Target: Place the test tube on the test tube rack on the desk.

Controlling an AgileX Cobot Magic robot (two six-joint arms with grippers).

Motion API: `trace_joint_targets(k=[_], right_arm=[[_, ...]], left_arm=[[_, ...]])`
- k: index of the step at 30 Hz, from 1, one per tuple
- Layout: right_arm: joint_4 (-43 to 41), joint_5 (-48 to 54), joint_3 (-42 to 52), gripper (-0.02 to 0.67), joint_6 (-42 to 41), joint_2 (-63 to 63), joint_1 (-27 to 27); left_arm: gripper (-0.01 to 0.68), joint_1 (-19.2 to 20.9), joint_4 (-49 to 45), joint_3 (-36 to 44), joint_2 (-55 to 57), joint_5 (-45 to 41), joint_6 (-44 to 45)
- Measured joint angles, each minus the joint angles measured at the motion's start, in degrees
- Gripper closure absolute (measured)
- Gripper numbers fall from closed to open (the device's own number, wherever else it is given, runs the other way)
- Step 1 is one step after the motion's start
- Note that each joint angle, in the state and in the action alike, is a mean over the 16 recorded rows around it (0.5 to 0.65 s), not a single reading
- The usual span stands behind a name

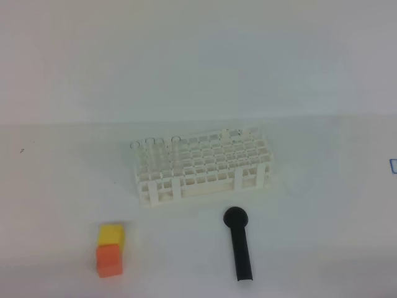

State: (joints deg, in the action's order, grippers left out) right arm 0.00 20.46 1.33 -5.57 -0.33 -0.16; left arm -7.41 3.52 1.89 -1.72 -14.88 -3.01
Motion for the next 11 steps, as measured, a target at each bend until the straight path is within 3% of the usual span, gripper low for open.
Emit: trace_joint_targets(k=[11], right_arm=[[0.00,0.00,0.00,0.650,0.00,0.00,0.00]], left_arm=[[0.673,0.00,-0.11,-0.07,0.03,-3.98,1.90]])
